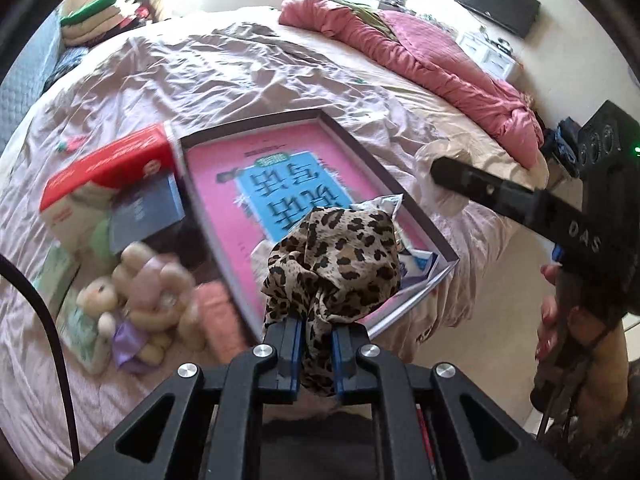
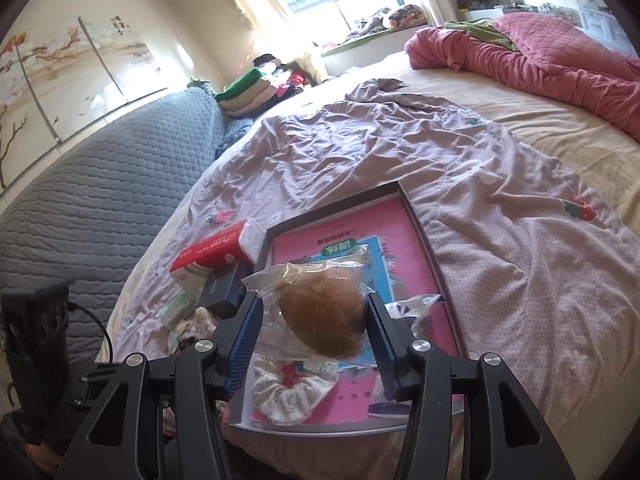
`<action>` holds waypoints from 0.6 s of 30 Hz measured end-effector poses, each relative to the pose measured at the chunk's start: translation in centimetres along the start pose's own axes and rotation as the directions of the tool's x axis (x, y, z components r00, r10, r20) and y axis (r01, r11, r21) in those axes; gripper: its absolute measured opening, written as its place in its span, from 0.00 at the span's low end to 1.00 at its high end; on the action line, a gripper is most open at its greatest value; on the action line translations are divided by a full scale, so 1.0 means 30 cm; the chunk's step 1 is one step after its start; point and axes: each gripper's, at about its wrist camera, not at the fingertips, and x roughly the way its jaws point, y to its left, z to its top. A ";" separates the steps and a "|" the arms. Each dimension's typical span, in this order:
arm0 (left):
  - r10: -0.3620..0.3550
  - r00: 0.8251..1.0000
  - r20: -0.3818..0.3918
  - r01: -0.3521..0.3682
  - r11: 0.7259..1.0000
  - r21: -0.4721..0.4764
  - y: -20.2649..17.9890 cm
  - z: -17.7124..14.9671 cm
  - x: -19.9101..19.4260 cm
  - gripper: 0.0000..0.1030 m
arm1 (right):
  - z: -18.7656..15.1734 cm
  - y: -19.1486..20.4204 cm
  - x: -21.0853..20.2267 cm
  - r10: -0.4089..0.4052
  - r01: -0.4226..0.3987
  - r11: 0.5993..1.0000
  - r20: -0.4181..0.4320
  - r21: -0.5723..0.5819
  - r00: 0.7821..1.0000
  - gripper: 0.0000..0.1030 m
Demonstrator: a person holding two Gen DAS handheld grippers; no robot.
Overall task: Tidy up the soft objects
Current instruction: 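Carry the leopard scrunchie and wrapped bun over the pink tray with both tools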
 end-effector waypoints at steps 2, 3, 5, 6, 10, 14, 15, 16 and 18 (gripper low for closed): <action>-0.005 1.000 -0.003 0.005 1.000 0.001 -0.016 0.020 0.024 0.11 | -0.003 -0.010 0.001 -0.019 0.019 1.000 -0.002 0.000 1.000 0.52; -0.002 1.000 -0.005 0.002 1.000 0.000 -0.022 0.030 0.037 0.11 | -0.004 -0.017 0.001 -0.026 0.026 1.000 -0.005 0.002 1.000 0.52; 0.008 1.000 -0.009 -0.008 1.000 0.004 -0.037 0.047 0.065 0.11 | -0.006 -0.031 -0.002 -0.039 0.039 0.999 -0.005 0.011 0.999 0.52; 0.016 1.000 -0.015 -0.016 1.000 0.009 -0.044 0.056 0.081 0.11 | -0.007 -0.038 -0.001 -0.048 0.049 0.999 -0.009 0.012 0.999 0.52; 0.046 0.998 -0.041 -0.045 0.999 0.016 -0.056 0.076 0.139 0.11 | -0.010 -0.073 0.000 -0.072 0.073 0.997 -0.013 0.025 0.997 0.52; 0.053 0.996 -0.068 -0.052 0.999 0.010 -0.056 0.078 0.191 0.12 | -0.015 -0.098 0.011 -0.097 0.098 0.995 -0.030 0.025 0.995 0.52; 0.053 0.996 -0.072 -0.053 0.999 0.010 -0.057 0.077 0.200 0.12 | -0.017 -0.104 0.017 -0.100 0.101 0.995 -0.038 0.025 0.994 0.52; 0.055 0.996 -0.076 -0.055 0.998 0.009 -0.056 0.077 0.212 0.12 | -0.020 -0.108 0.023 -0.101 0.102 0.994 -0.046 0.026 0.994 0.53; 0.057 0.995 -0.079 -0.057 0.998 0.002 -0.049 0.074 0.223 0.12 | -0.027 -0.109 0.036 -0.101 0.102 0.995 -0.063 0.018 0.993 0.53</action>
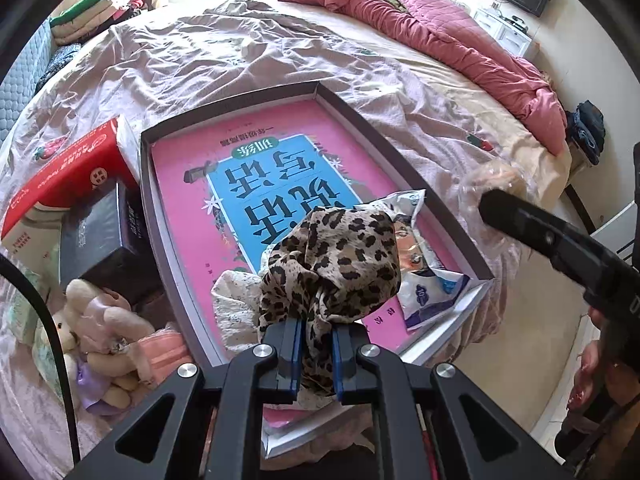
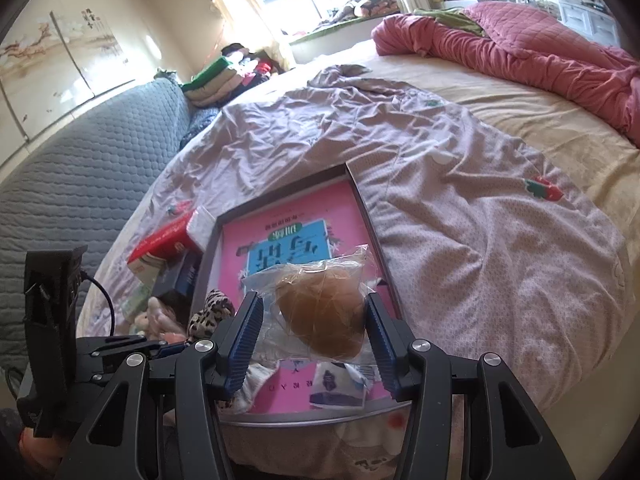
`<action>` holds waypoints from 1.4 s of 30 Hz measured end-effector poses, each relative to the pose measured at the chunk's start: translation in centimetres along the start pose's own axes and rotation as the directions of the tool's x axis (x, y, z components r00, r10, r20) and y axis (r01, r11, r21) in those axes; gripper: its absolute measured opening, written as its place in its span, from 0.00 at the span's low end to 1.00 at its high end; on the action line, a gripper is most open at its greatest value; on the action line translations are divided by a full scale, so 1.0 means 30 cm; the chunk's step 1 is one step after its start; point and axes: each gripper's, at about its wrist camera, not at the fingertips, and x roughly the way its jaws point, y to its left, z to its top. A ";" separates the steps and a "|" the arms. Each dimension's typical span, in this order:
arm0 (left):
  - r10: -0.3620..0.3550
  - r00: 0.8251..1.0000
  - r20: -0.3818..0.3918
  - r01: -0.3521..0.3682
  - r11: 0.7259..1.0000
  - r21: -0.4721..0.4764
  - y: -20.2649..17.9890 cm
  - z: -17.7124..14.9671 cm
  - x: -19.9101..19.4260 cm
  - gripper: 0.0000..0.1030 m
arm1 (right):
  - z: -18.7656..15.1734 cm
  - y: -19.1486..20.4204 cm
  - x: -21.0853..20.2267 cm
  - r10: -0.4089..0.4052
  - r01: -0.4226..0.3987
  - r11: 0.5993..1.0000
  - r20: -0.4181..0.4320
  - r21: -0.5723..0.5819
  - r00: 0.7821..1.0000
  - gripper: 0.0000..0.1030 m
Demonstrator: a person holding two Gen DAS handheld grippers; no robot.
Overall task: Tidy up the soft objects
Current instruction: 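Carry the leopard scrunchie and wrapped bun over the pink tray with both tools, then open the left tool onto the tray while the right tool lowers the bun there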
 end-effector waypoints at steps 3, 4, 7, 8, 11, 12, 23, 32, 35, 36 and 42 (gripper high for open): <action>-0.016 1.000 -0.013 0.015 1.000 -0.016 0.015 0.004 0.020 0.12 | -0.011 0.009 0.029 0.007 -0.008 1.000 -0.037 -0.017 0.999 0.53; -0.016 1.000 -0.015 0.016 1.000 -0.021 0.018 0.004 0.024 0.12 | -0.015 0.014 0.037 0.007 -0.008 1.000 -0.047 -0.026 0.999 0.53; -0.029 0.999 -0.017 0.029 0.999 -0.041 0.030 0.007 0.032 0.14 | -0.030 0.040 0.067 -0.010 0.004 0.997 -0.090 -0.072 0.996 0.53; -0.035 0.999 -0.017 0.035 0.998 -0.047 0.033 0.006 0.033 0.14 | -0.036 0.047 0.077 -0.016 0.007 0.996 -0.104 -0.085 0.994 0.53; -0.049 0.999 -0.018 0.048 0.997 -0.056 0.041 0.004 0.035 0.15 | -0.051 0.061 0.101 -0.025 0.011 0.994 -0.129 -0.104 0.991 0.53; -0.055 0.998 -0.022 0.054 0.997 -0.061 0.043 0.003 0.037 0.15 | -0.055 0.065 0.109 -0.024 0.008 0.994 -0.139 -0.110 0.990 0.53; -0.078 0.996 -0.044 0.073 0.992 -0.098 0.074 -0.003 0.044 0.38 | -0.086 0.098 0.161 -0.033 0.004 0.989 -0.193 -0.150 0.981 0.53; -0.079 0.996 -0.044 0.074 0.992 -0.106 0.101 -0.005 0.013 0.52 | -0.100 0.116 0.188 -0.039 0.004 0.987 -0.209 -0.163 0.977 0.53; -0.088 0.996 -0.032 0.084 0.990 -0.118 0.117 -0.012 -0.007 0.57 | -0.104 0.124 0.197 -0.037 -0.001 0.986 -0.217 -0.169 0.975 0.53; -0.086 0.996 -0.026 0.082 0.990 -0.118 0.120 -0.014 -0.015 0.57 | -0.105 0.128 0.201 -0.035 -0.003 0.985 -0.221 -0.173 0.975 0.53; -0.072 0.997 -0.009 0.071 0.990 -0.119 0.133 -0.017 -0.045 0.58 | -0.116 0.155 0.229 -0.048 -0.001 0.979 -0.236 -0.203 0.971 0.53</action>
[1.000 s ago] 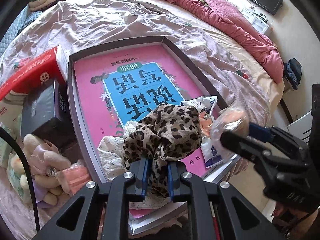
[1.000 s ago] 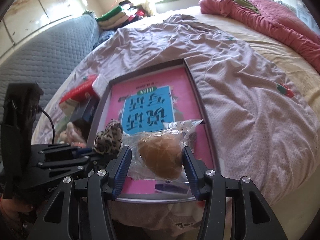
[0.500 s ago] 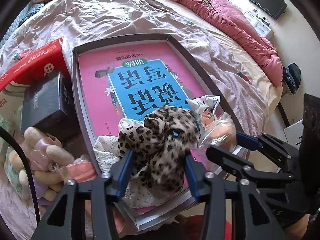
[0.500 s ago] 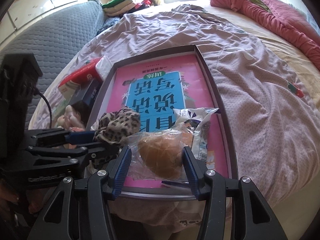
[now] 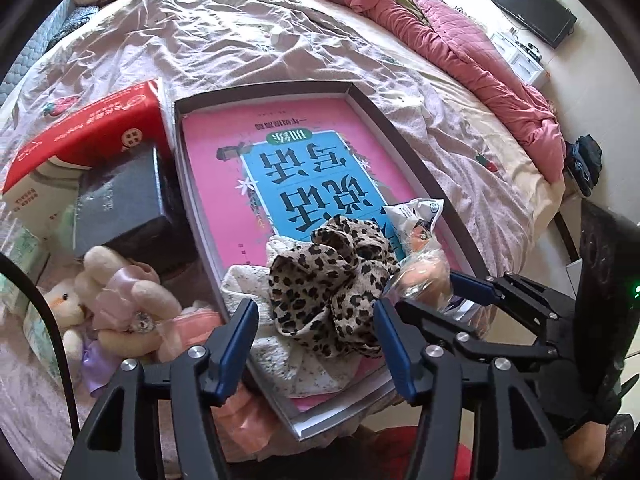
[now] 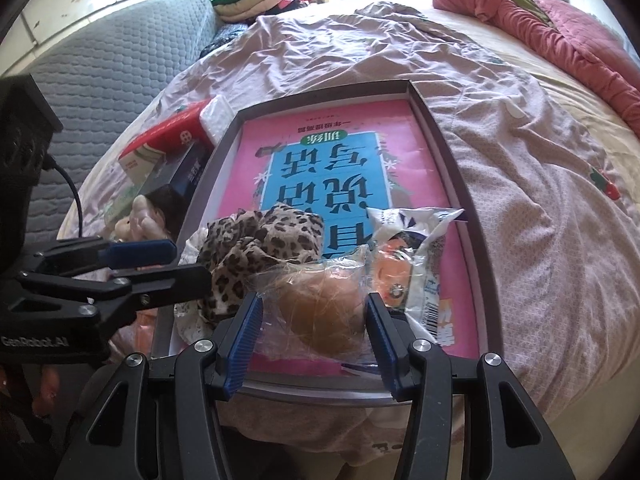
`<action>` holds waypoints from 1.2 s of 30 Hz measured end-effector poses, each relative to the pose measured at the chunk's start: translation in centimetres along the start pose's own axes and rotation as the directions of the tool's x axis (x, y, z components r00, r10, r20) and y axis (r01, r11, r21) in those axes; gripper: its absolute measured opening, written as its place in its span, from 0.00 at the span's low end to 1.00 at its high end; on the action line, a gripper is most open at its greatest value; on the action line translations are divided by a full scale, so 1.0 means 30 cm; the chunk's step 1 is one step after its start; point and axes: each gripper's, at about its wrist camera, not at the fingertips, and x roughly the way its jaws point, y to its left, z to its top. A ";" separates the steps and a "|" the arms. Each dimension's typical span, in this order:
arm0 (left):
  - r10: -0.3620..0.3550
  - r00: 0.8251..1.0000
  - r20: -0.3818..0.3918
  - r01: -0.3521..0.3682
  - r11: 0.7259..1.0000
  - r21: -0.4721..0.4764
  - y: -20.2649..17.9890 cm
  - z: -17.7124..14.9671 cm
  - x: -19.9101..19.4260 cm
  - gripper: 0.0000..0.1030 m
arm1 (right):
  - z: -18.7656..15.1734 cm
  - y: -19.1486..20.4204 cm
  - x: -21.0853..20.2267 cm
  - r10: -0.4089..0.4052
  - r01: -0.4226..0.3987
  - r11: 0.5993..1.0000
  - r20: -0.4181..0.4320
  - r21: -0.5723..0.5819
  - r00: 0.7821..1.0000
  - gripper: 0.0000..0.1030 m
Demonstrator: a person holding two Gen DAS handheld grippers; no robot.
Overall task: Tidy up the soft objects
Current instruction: 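Open the left tool onto the tray while the right tool lowers the bun there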
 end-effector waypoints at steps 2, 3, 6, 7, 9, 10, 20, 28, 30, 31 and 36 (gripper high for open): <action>0.003 1.000 0.004 -0.003 1.000 0.003 0.002 -0.003 -0.007 0.58 | -0.002 0.007 0.007 -0.004 0.004 1.000 -0.004 -0.008 1.000 0.54; 0.009 1.000 0.007 -0.009 1.000 0.006 0.002 -0.005 -0.011 0.58 | -0.003 0.013 0.011 -0.009 0.009 1.000 -0.005 -0.015 1.000 0.55; 0.021 1.000 0.014 -0.022 1.000 0.014 0.001 -0.009 -0.020 0.59 | -0.002 0.022 0.018 -0.019 0.019 0.999 -0.006 -0.027 1.000 0.55; 0.025 1.000 0.014 -0.025 1.000 0.015 0.001 -0.011 -0.023 0.59 | -0.002 0.024 0.020 -0.021 0.020 0.999 -0.008 -0.029 1.000 0.55; 0.023 1.000 0.019 -0.023 1.000 0.017 0.000 -0.012 -0.030 0.60 | -0.002 0.026 0.018 -0.031 0.030 0.999 -0.005 -0.033 1.000 0.55; 0.023 1.000 0.021 -0.023 1.000 0.016 0.002 -0.013 -0.033 0.60 | -0.001 0.028 0.017 -0.037 0.037 0.999 -0.002 -0.036 0.999 0.55; 0.040 0.998 0.050 -0.040 0.999 0.008 0.011 -0.017 -0.074 0.64 | 0.013 0.053 -0.016 -0.082 0.084 0.994 0.030 -0.074 0.996 0.67; 0.055 0.996 0.071 -0.055 0.998 0.004 0.020 -0.028 -0.109 0.68 | 0.016 0.062 -0.044 -0.118 0.122 0.988 0.053 -0.090 0.992 0.72; 0.064 0.995 0.076 -0.064 0.998 0.002 0.026 -0.034 -0.121 0.68 | 0.018 0.063 -0.057 -0.128 0.134 0.987 0.064 -0.092 0.990 0.72; 0.065 0.995 0.080 -0.065 0.998 -0.001 0.030 -0.038 -0.128 0.68 | 0.019 0.063 -0.062 -0.131 0.137 0.986 0.069 -0.092 0.989 0.72; 0.073 0.992 0.099 -0.072 0.997 -0.018 0.056 -0.054 -0.165 0.70 | 0.031 0.069 -0.098 -0.140 0.150 0.985 0.109 -0.087 0.984 0.73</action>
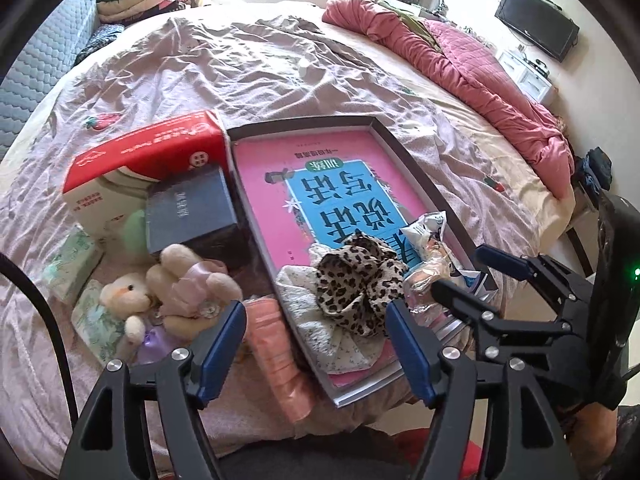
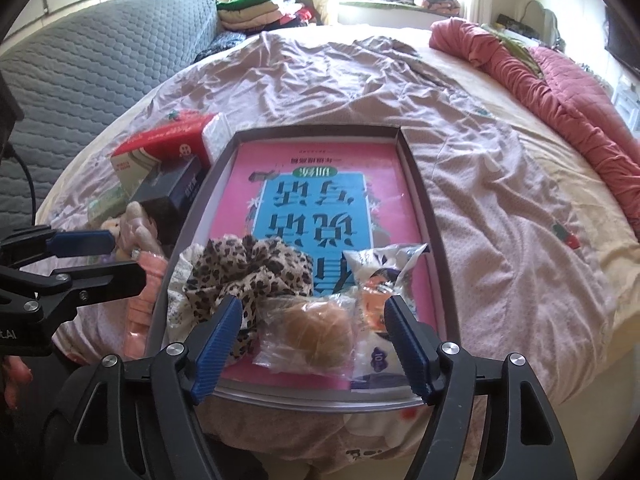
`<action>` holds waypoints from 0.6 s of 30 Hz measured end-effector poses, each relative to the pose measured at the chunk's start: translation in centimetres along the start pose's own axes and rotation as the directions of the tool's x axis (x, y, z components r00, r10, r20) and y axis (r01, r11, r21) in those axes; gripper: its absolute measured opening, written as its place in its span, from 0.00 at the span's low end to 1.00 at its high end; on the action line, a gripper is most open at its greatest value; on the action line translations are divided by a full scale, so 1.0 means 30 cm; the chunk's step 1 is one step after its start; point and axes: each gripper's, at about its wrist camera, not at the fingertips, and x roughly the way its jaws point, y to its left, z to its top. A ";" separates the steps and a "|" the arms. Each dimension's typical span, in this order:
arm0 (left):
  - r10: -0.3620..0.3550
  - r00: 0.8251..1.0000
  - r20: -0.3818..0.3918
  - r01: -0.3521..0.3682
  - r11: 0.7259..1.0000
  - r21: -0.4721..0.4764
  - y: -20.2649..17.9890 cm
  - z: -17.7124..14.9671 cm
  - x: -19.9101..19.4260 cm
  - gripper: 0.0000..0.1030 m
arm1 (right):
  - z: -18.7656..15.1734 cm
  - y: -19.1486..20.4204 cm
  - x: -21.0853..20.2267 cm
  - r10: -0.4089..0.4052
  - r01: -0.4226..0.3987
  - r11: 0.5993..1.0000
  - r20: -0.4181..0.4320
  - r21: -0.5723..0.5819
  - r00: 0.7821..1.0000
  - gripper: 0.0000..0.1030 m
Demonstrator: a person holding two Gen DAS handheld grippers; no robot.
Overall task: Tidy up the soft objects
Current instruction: 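Open the left tool onto the tray while the right tool lowers the bun there, then withdraw both tools from the tray toward the pile of plush toys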
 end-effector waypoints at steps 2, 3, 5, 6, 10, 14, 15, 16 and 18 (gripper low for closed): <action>0.002 1.000 0.007 -0.002 1.000 -0.010 0.015 -0.003 -0.015 0.71 | 0.006 0.002 -0.013 0.001 -0.001 1.000 0.011 0.000 1.000 0.73; 0.002 1.000 0.011 -0.002 1.000 -0.012 0.021 -0.005 -0.023 0.71 | 0.010 0.004 -0.022 -0.002 0.002 1.000 0.019 -0.001 1.000 0.73; 0.007 1.000 0.017 -0.006 1.000 -0.020 0.034 -0.010 -0.038 0.71 | 0.014 0.010 -0.033 -0.002 0.002 1.000 0.030 -0.006 1.000 0.73; 0.010 1.000 0.020 -0.010 1.000 -0.026 0.043 -0.011 -0.047 0.71 | 0.018 0.015 -0.041 -0.002 0.003 1.000 0.037 -0.008 0.999 0.73; 0.022 0.999 0.037 -0.020 0.999 -0.044 0.076 -0.014 -0.079 0.72 | 0.029 0.035 -0.066 0.003 -0.002 1.000 0.061 -0.019 0.998 0.73; 0.033 0.997 0.064 -0.028 0.997 -0.077 0.115 -0.014 -0.127 0.72 | 0.044 0.061 -0.094 0.008 -0.005 0.999 0.087 -0.037 0.996 0.74; 0.035 0.997 0.070 -0.030 0.996 -0.082 0.123 -0.014 -0.138 0.72 | 0.048 0.069 -0.100 0.011 -0.007 0.999 0.093 -0.042 0.996 0.74; 0.041 0.996 0.078 -0.034 0.995 -0.090 0.135 -0.013 -0.154 0.72 | 0.049 0.076 -0.105 0.015 -0.010 0.999 0.096 -0.047 0.995 0.74; 0.050 0.995 0.087 -0.041 0.994 -0.103 0.154 -0.012 -0.175 0.72 | 0.056 0.096 -0.117 0.015 -0.009 0.998 0.106 -0.060 0.994 0.75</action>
